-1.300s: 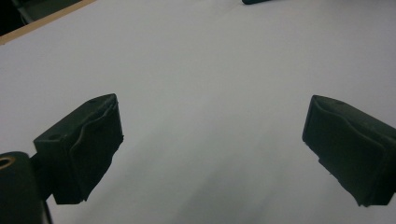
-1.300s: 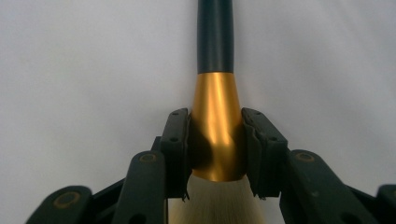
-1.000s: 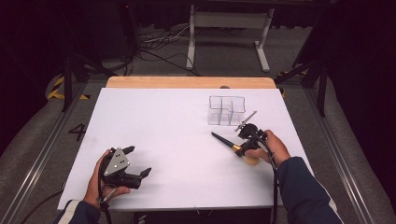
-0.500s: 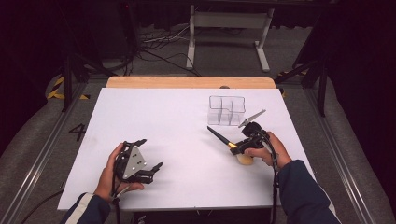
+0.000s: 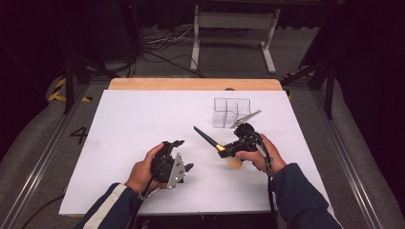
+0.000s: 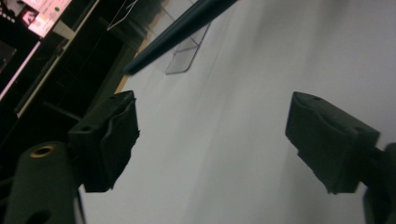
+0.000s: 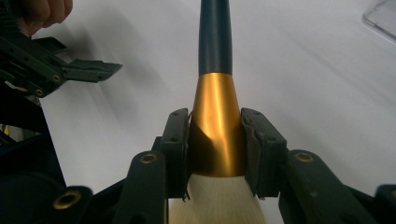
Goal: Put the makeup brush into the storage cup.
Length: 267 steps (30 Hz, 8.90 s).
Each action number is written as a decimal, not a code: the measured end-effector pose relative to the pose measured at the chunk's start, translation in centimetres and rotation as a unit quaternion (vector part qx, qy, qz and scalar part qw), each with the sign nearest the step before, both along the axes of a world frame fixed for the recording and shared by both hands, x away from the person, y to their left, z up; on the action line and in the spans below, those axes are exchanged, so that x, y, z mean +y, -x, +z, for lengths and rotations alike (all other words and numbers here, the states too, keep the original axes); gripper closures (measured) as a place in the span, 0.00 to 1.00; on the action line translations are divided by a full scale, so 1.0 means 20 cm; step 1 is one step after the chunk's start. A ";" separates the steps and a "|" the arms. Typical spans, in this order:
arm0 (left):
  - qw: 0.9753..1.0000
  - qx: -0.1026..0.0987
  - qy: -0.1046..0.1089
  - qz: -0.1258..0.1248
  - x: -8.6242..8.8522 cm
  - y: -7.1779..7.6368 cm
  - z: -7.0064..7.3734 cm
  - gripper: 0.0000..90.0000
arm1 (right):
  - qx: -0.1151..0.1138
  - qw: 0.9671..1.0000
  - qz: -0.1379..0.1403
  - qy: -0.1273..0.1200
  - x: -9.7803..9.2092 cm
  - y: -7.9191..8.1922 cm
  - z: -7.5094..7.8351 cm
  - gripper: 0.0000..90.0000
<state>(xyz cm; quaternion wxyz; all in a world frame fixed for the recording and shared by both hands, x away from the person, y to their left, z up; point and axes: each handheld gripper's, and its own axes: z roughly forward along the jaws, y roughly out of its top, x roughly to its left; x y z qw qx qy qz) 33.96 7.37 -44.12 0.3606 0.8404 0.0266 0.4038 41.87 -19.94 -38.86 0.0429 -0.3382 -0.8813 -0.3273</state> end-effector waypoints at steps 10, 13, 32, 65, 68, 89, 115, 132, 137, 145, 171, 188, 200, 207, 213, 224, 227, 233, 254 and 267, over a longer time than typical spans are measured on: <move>0.996 -0.066 -0.054 -0.010 -0.11 0.03 -0.02 0.32 | 0.001 1.000 0.019 -0.017 0.10 0.04 0.02 0.72; 0.994 -0.089 -0.066 -0.003 -0.13 0.04 -0.03 0.34 | 0.002 1.000 0.025 -0.014 0.13 0.05 0.02 0.72; 0.957 -0.219 -0.187 0.037 -0.22 0.11 -0.13 0.79 | 0.012 0.999 0.031 -0.012 0.29 0.08 0.01 0.72; 0.985 -0.103 -0.128 0.054 -0.15 0.04 -0.06 0.80 | -0.298 0.952 -0.050 -0.038 -0.16 0.27 0.19 0.35; 0.989 -0.082 -0.105 0.058 -0.14 0.03 -0.05 0.80 | -0.328 0.942 -0.056 -0.037 -0.20 0.30 0.16 0.33; 0.998 0.001 -0.013 0.068 -0.03 -0.03 0.03 0.80 | -0.404 0.908 -0.101 -0.040 -0.37 0.40 0.03 0.13; 0.989 0.075 0.099 0.080 0.10 -0.10 0.10 0.80 | -0.436 0.888 -0.141 -0.017 -0.51 0.47 -0.11 0.10; 0.967 0.136 0.201 0.082 0.19 -0.15 0.13 0.80 | -0.416 0.897 -0.147 -0.015 -0.57 0.51 -0.19 0.10; 0.958 0.150 0.232 0.080 0.22 -0.17 0.14 0.80 | -0.414 0.899 -0.146 -0.017 -0.57 0.52 -0.20 0.10; 0.945 0.167 0.270 0.076 0.26 -0.21 0.16 0.80 | -0.411 0.900 -0.142 -0.015 -0.57 0.52 -0.22 0.10; 0.931 0.163 0.323 0.045 0.23 -0.32 0.32 0.80 | -0.423 0.892 -0.149 -0.048 -0.59 0.54 -0.18 0.10; 0.923 0.168 0.347 0.020 0.04 -0.45 0.41 0.80 | -0.430 0.886 -0.164 -0.057 -0.63 0.54 -0.17 0.10; 0.923 0.166 0.347 0.003 -0.08 -0.51 0.46 0.80 | -0.429 0.887 -0.159 -0.060 -0.62 0.54 -0.17 0.10; 0.923 0.167 0.348 -0.011 -0.16 -0.53 0.49 0.80 | -0.428 0.888 -0.159 -0.059 -0.62 0.54 -0.17 0.10; 0.922 0.171 0.346 -0.021 -0.25 -0.56 0.51 0.80 | -0.426 0.889 -0.157 -0.059 -0.61 0.54 -0.18 0.10; 0.921 0.177 0.345 -0.038 -0.44 -0.63 0.53 0.80 | -0.425 0.890 -0.155 -0.064 -0.61 0.53 -0.18 0.10; 0.919 0.183 0.347 -0.042 -0.47 -0.65 0.54 0.80 | -0.425 0.890 -0.154 -0.065 -0.61 0.53 -0.18 0.10; 0.919 0.185 0.344 -0.048 -0.57 -0.70 0.54 0.80 | -0.423 0.890 -0.154 -0.067 -0.62 0.53 -0.18 0.10; 0.922 0.193 0.335 -0.028 -0.81 -0.88 0.47 0.80 | -0.422 0.891 -0.150 -0.072 -0.61 0.53 -0.18 0.10; 0.923 0.197 0.331 -0.007 -0.89 -0.96 0.40 0.80 | -0.420 0.893 -0.147 -0.073 -0.62 0.53 -0.18 0.10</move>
